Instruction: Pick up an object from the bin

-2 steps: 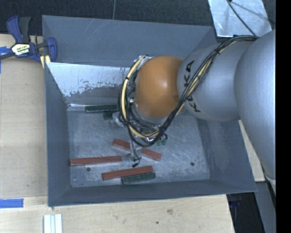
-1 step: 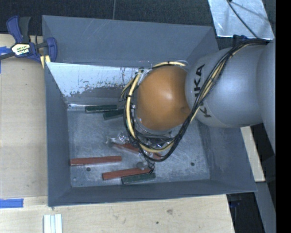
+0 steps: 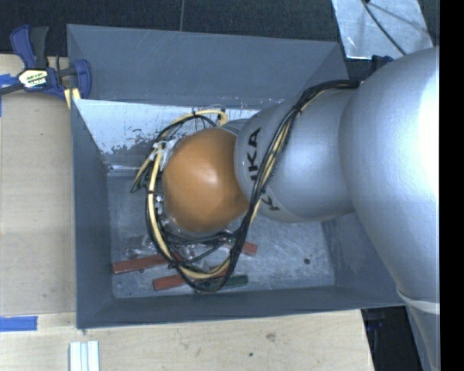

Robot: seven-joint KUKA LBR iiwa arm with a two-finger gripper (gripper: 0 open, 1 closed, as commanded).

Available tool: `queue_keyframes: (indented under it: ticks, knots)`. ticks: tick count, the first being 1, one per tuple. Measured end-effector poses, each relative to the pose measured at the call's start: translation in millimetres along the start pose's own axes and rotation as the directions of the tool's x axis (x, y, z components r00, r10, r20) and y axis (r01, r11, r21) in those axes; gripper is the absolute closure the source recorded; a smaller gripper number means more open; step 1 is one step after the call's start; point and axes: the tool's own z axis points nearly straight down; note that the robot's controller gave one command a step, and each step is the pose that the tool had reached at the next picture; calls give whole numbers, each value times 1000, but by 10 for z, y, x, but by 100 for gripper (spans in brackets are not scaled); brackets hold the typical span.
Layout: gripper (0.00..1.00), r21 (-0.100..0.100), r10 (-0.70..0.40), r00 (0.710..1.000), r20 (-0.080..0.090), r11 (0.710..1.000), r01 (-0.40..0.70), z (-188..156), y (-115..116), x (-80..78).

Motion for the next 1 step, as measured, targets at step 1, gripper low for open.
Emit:
queue_keyframes:
  ticks: [1]
  knots:
    - [0, 1, 6, 1000, 2, 1000, -6, -11, -12, -1]
